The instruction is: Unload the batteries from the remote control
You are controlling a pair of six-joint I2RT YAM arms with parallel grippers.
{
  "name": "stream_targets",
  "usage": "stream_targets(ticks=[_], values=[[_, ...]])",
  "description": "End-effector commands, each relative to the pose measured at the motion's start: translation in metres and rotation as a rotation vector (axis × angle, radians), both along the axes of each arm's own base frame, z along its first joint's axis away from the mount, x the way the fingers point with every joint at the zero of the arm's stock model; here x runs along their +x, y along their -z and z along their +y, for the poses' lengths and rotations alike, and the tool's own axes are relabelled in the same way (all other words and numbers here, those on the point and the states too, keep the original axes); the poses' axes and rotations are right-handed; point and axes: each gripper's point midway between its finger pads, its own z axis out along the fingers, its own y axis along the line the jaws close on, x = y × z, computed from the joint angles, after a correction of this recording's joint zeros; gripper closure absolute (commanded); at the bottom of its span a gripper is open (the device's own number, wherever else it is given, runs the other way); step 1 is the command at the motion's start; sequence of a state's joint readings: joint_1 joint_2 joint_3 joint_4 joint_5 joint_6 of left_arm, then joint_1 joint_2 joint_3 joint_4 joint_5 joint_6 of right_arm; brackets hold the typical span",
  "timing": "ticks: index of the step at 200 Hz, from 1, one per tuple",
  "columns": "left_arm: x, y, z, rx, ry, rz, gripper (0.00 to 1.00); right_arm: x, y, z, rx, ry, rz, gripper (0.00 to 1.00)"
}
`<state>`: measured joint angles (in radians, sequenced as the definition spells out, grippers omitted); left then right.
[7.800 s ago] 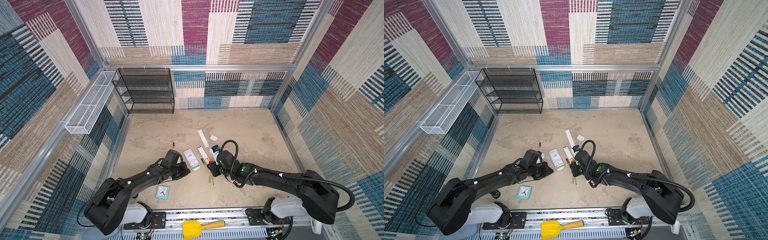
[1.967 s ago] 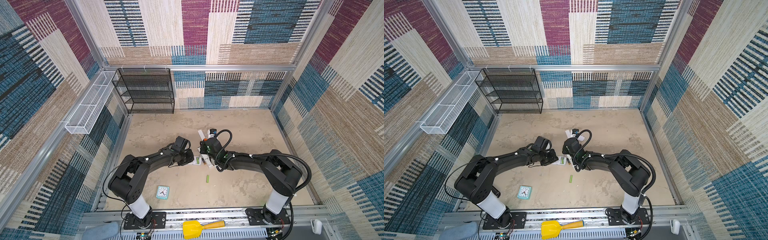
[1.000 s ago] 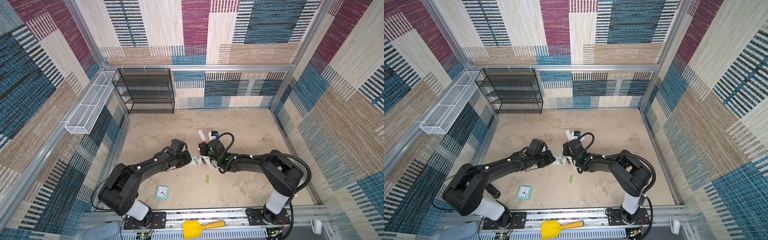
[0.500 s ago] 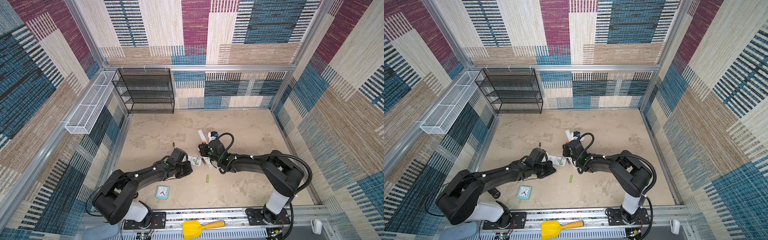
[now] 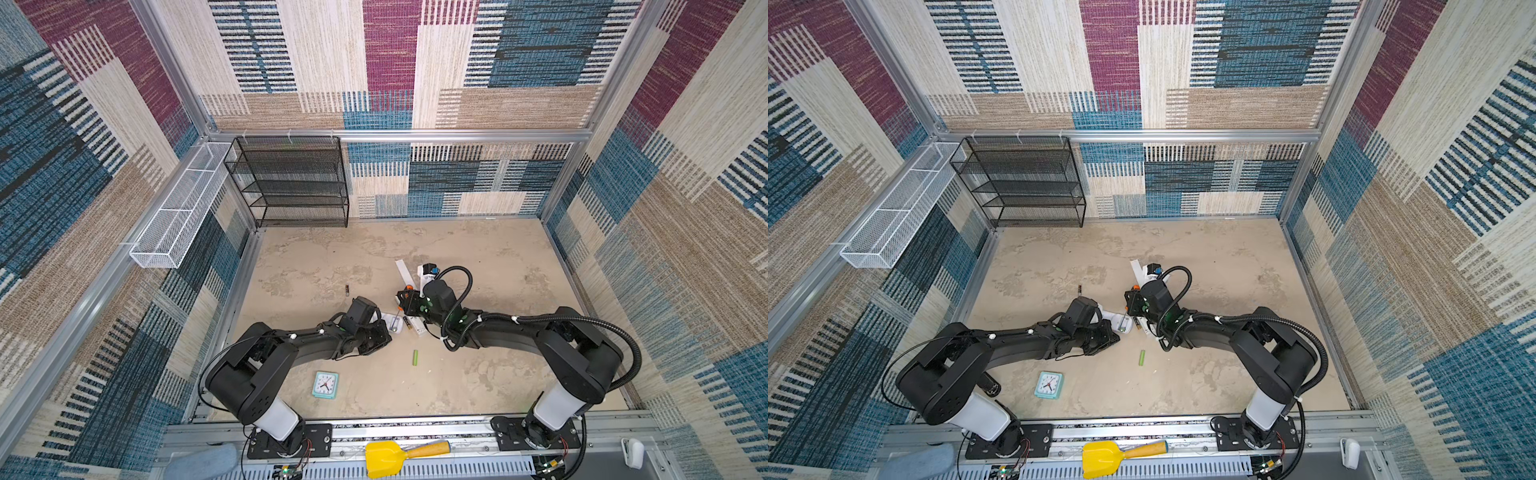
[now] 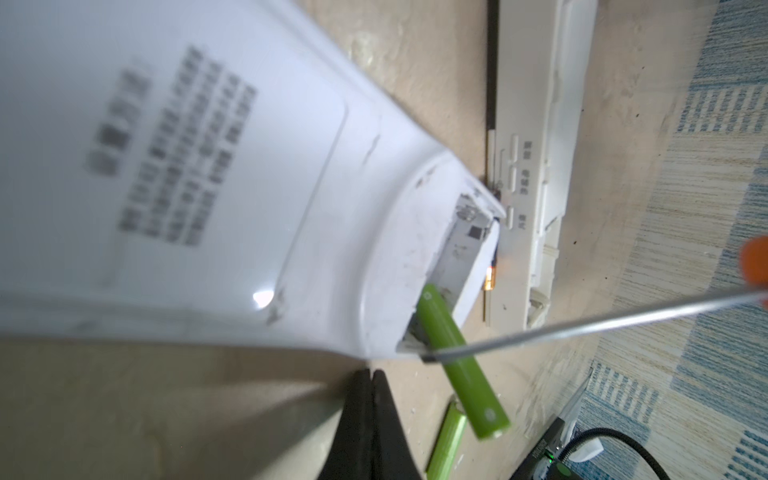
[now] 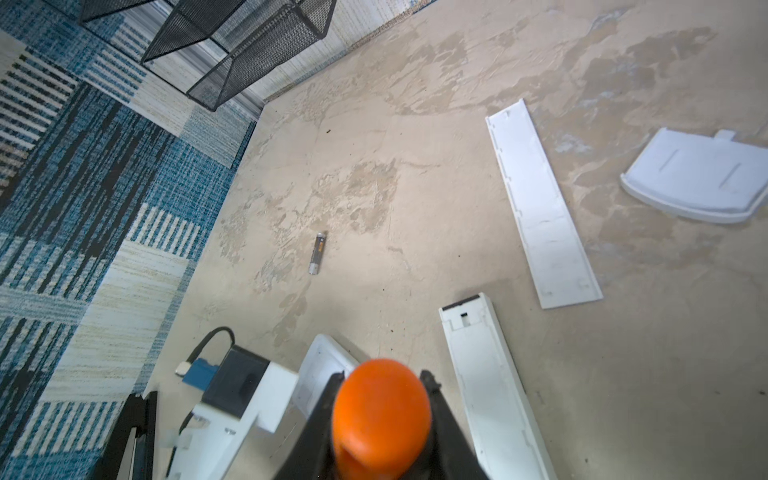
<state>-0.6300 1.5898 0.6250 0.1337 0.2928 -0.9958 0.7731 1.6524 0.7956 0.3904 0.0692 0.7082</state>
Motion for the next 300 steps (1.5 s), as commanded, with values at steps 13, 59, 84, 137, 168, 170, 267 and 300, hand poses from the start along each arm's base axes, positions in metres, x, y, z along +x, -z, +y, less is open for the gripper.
stream_targets(ticks=[13, 59, 84, 137, 168, 170, 267, 300], values=[[0.003, 0.007, 0.006, 0.033, -0.036, 0.009, 0.95, -0.008, -0.004, -0.002, 0.003, -0.025, 0.000, 1.00], [0.004, 0.009, 0.007, 0.039, -0.035, 0.016, 0.95, -0.024, 0.001, -0.020, -0.004, -0.006, 0.032, 1.00], [0.005, 0.008, 0.007, 0.042, -0.038, 0.014, 0.95, -0.032, 0.011, -0.027, 0.011, 0.009, 0.073, 1.00], [0.004, 0.006, 0.007, 0.041, -0.030, 0.013, 0.95, -0.030, 0.004, -0.031, 0.021, 0.030, 0.065, 1.00], [0.004, 0.005, 0.007, 0.039, -0.025, 0.009, 0.95, -0.009, -0.024, -0.031, 0.028, 0.043, 0.001, 1.00], [0.004, 0.005, 0.007, 0.039, -0.024, 0.009, 0.95, -0.007, -0.024, -0.031, 0.028, 0.044, -0.001, 1.00], [0.001, 0.006, 0.007, 0.031, -0.020, 0.011, 0.95, 0.039, -0.013, 0.000, -0.087, -0.026, -0.052, 1.00], [0.002, 0.005, 0.007, 0.029, -0.022, 0.008, 0.95, 0.040, -0.001, 0.005, -0.108, -0.053, -0.039, 1.00]])
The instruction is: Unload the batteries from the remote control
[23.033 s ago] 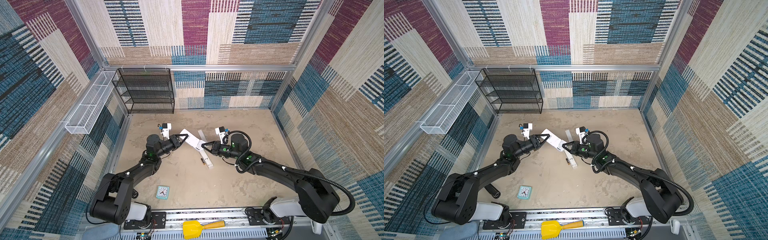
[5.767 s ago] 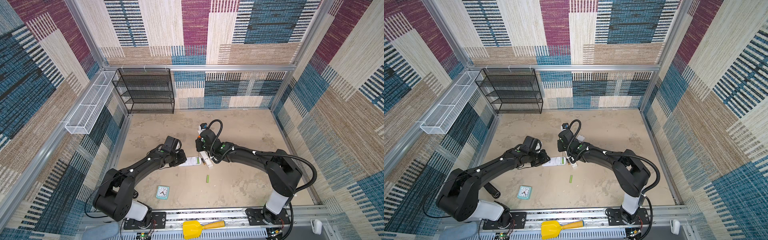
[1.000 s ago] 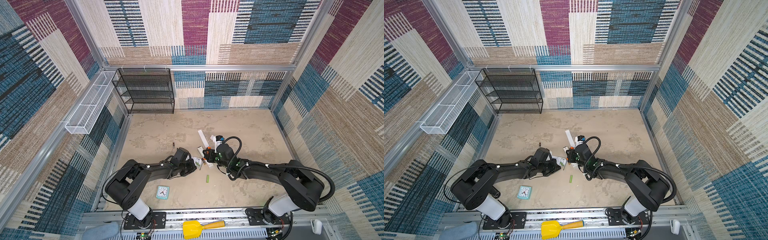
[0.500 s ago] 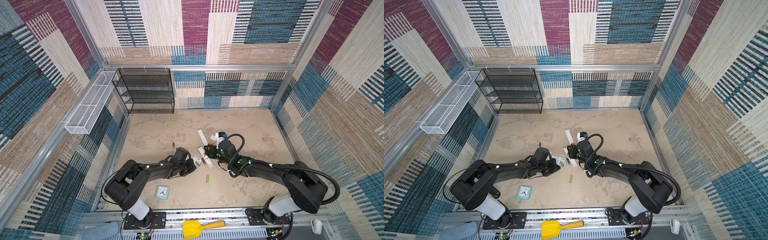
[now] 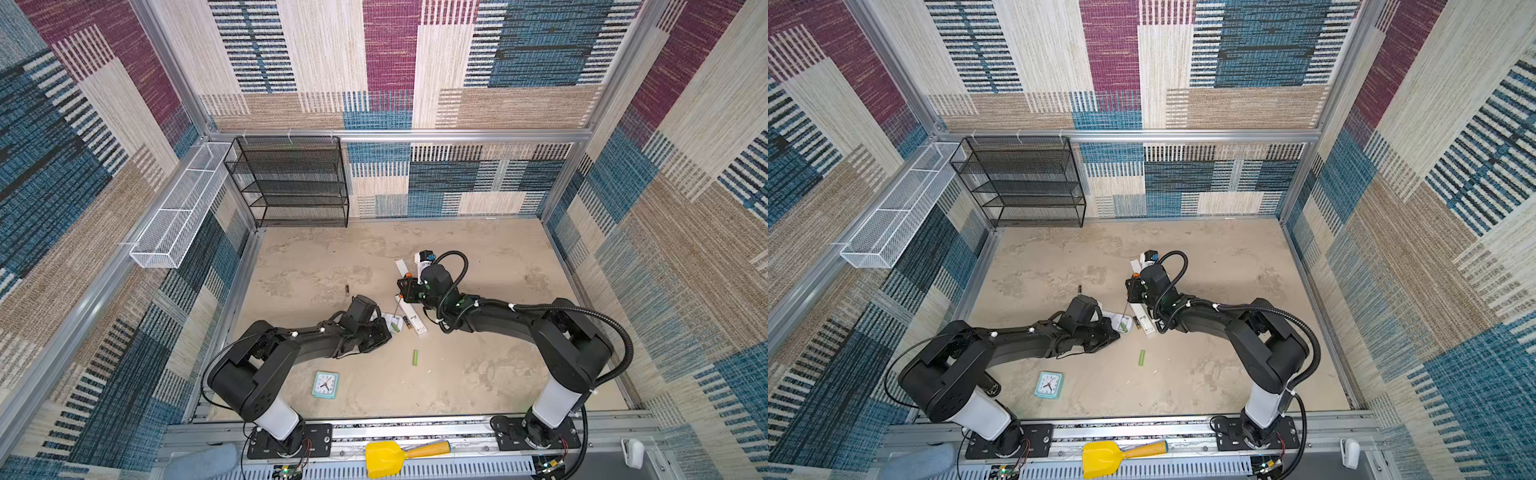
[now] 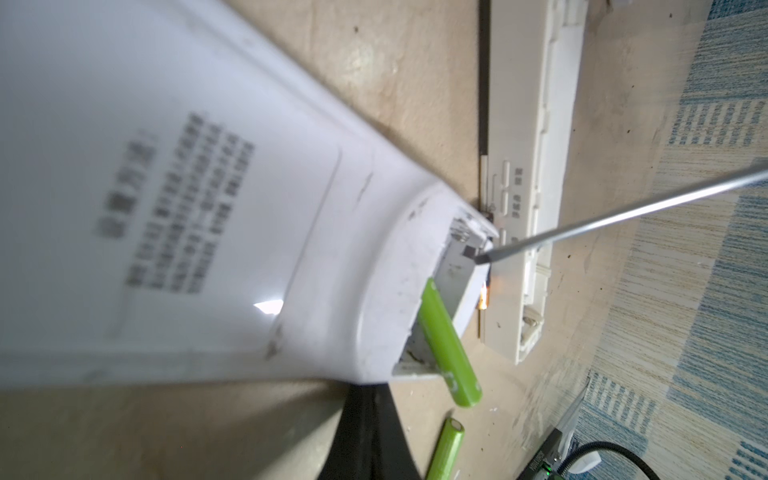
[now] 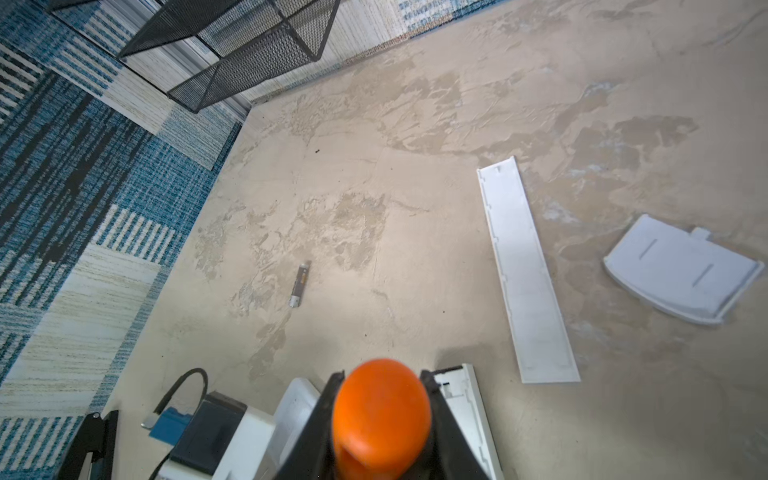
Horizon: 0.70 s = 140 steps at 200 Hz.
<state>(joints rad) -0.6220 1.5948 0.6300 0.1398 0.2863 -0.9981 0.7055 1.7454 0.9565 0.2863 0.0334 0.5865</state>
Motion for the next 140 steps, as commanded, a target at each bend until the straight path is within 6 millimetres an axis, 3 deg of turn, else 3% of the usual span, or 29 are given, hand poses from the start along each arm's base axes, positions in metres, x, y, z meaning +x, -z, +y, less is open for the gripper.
stream_targets(ticks=[1, 54, 140], values=[[-0.003, 0.005, 0.006, 0.028, -0.009, 0.015, 0.95, 0.001, 0.003, 0.005, -0.013, -0.034, -0.007, 1.00], [-0.003, 0.006, 0.005, 0.029, -0.006, 0.018, 0.95, -0.003, 0.015, 0.013, -0.005, -0.075, 0.020, 1.00], [-0.002, 0.006, 0.005, 0.029, -0.011, 0.017, 0.96, -0.015, 0.003, 0.012, 0.042, -0.104, 0.024, 1.00]])
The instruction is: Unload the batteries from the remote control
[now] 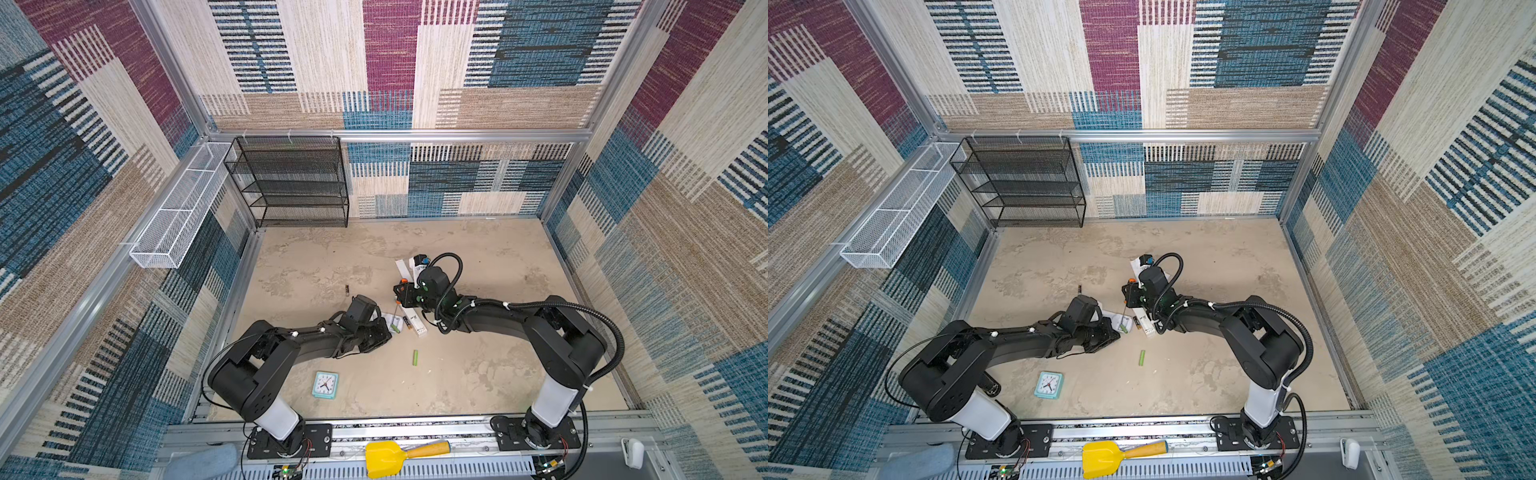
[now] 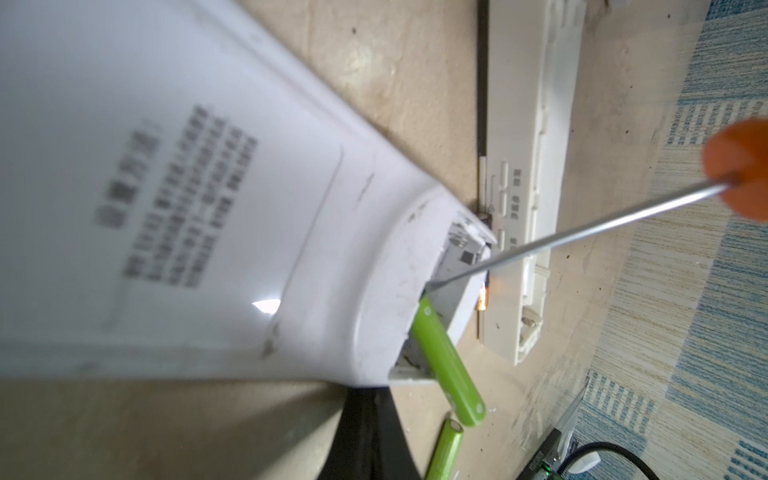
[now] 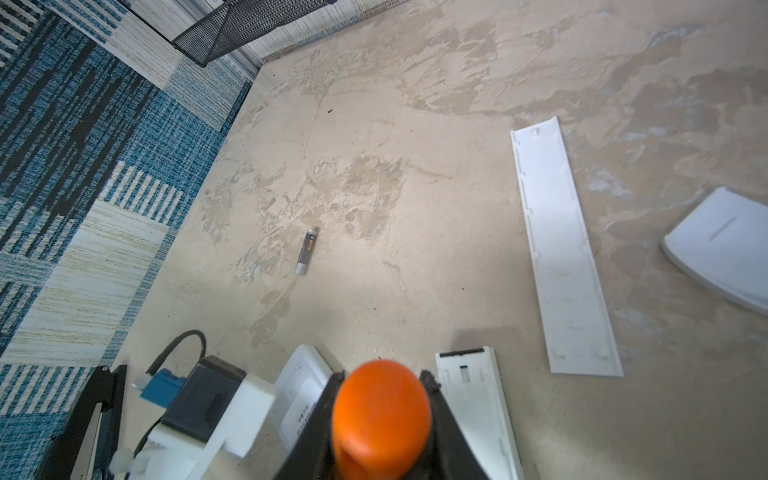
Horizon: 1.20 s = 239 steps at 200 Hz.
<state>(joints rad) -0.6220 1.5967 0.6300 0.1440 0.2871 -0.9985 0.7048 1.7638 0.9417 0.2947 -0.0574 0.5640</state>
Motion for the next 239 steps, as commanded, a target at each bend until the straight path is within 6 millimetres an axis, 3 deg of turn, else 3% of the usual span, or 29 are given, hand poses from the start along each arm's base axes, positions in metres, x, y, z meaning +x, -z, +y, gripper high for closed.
stream_targets(ticks=[1, 101, 139, 175, 207, 239], values=[[-0.003, 0.007, 0.006, 0.032, -0.012, 0.019, 0.96, -0.003, -0.010, 0.002, 0.039, -0.014, -0.008, 1.00], [-0.002, 0.005, 0.006, 0.033, -0.011, 0.013, 0.96, -0.019, -0.010, -0.010, 0.046, -0.005, 0.017, 1.00], [0.001, -0.005, 0.004, 0.034, 0.000, -0.007, 0.95, -0.014, -0.030, -0.011, 0.044, 0.008, -0.017, 1.00], [0.006, -0.025, 0.007, 0.050, 0.012, -0.055, 0.90, -0.010, -0.058, -0.016, 0.034, 0.025, -0.054, 1.00], [0.013, -0.053, 0.015, 0.083, 0.018, -0.134, 0.86, -0.007, -0.081, -0.041, 0.026, 0.058, -0.071, 1.00], [0.016, -0.084, 0.031, 0.145, 0.027, -0.229, 0.83, -0.006, -0.090, -0.088, -0.044, 0.105, -0.049, 1.00]])
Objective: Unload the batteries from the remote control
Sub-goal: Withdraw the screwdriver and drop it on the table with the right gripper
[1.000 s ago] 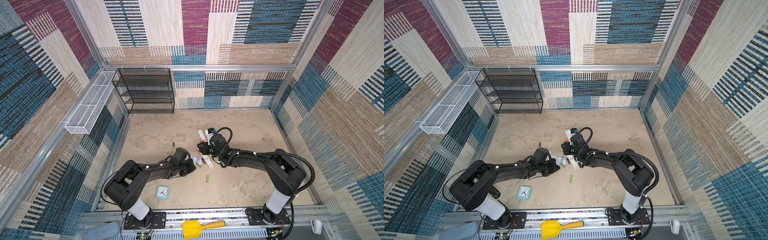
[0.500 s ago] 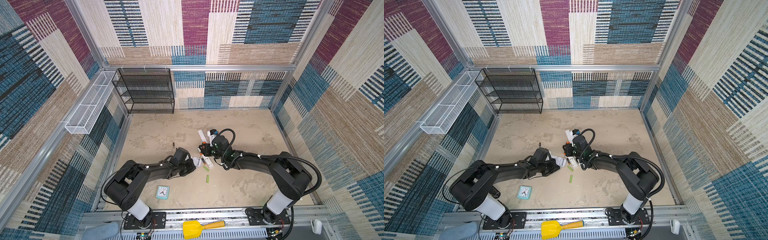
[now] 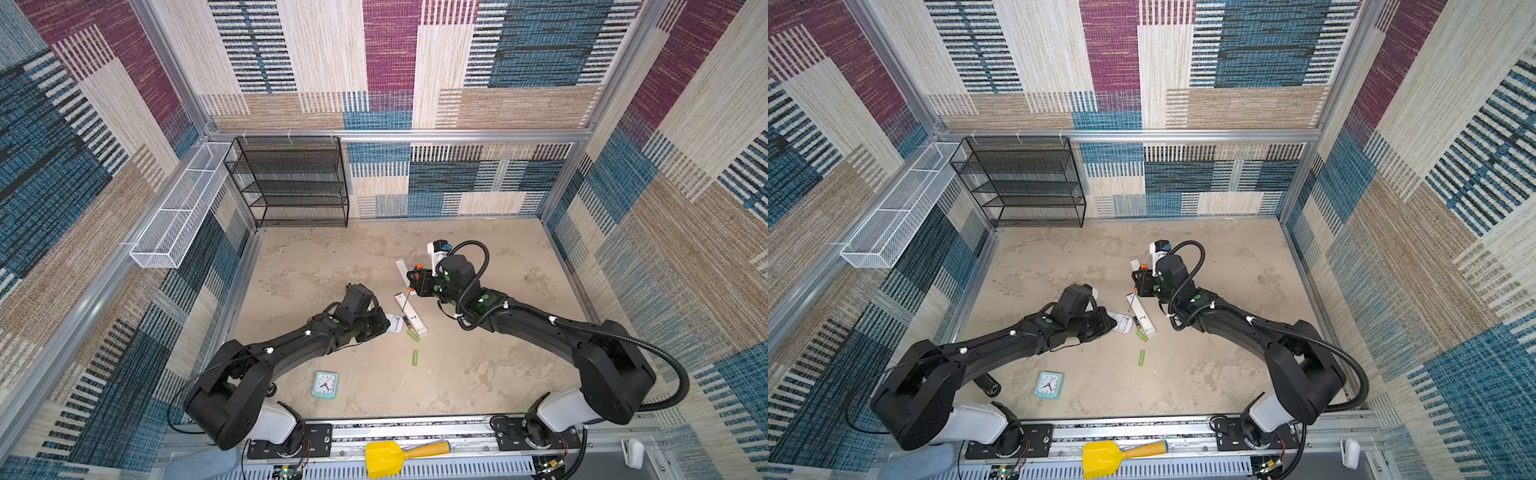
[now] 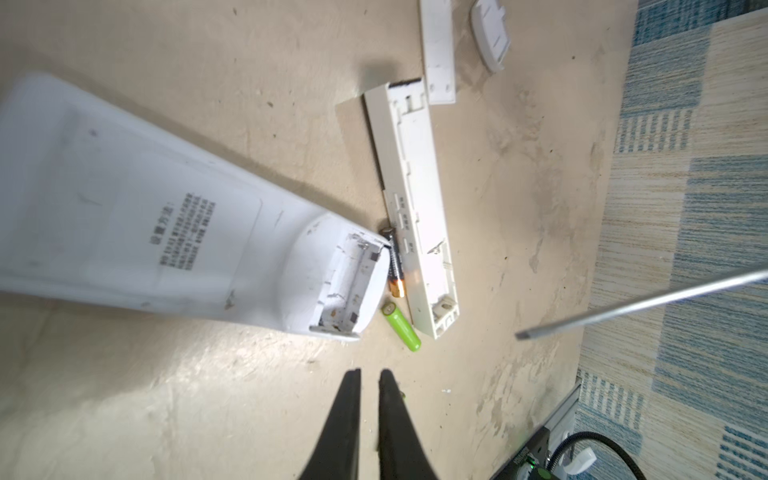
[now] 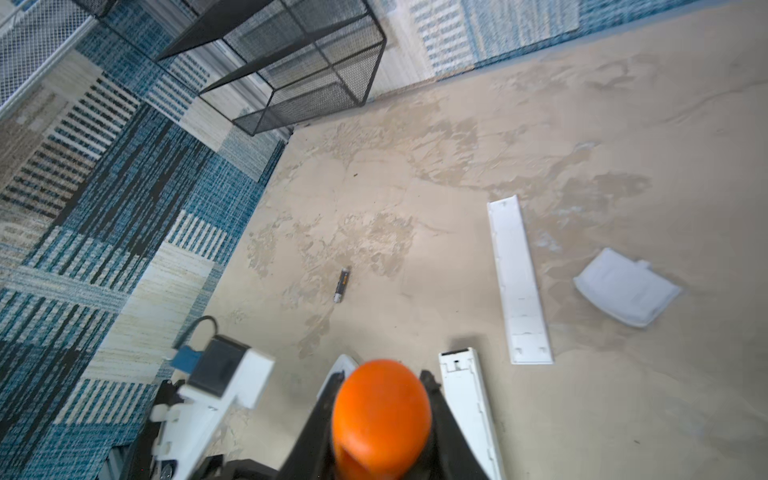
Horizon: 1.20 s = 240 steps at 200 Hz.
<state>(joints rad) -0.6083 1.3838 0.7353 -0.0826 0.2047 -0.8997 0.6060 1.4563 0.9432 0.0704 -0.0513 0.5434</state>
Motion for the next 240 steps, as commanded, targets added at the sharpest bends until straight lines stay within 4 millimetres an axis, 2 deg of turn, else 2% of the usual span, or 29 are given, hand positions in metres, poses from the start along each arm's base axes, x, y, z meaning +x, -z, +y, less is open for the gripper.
stream_targets(ticks=[1, 35, 62, 85, 140, 176, 207, 240], values=[[0.001, -0.011, 0.020, 0.112, 0.014, -0.068, 0.83, -0.005, 0.002, -0.029, -0.081, 0.015, 0.038, 1.00], [0.001, -0.034, 0.047, 0.190, -0.002, -0.149, 0.80, -0.021, 0.023, -0.085, -0.179, 0.084, 0.146, 1.00], [-0.001, -0.045, 0.071, 0.243, -0.026, -0.184, 0.78, -0.040, 0.063, -0.117, -0.220, 0.087, 0.289, 1.00], [-0.003, -0.052, 0.085, 0.269, -0.040, -0.210, 0.77, -0.053, 0.094, -0.132, -0.253, 0.096, 0.382, 0.97], [-0.009, -0.053, 0.100, 0.300, -0.049, -0.206, 0.75, -0.051, 0.121, -0.134, -0.267, 0.114, 0.417, 0.76], [-0.010, -0.051, 0.109, 0.325, -0.058, -0.210, 0.73, -0.047, 0.132, -0.140, -0.310, 0.142, 0.423, 0.70], [-0.005, -0.053, 0.121, 0.380, -0.075, -0.238, 0.68, -0.047, 0.132, -0.146, -0.321, 0.164, 0.411, 0.62], [0.004, -0.056, 0.133, 0.436, -0.073, -0.256, 0.63, -0.042, 0.121, -0.148, -0.324, 0.187, 0.384, 0.52]])
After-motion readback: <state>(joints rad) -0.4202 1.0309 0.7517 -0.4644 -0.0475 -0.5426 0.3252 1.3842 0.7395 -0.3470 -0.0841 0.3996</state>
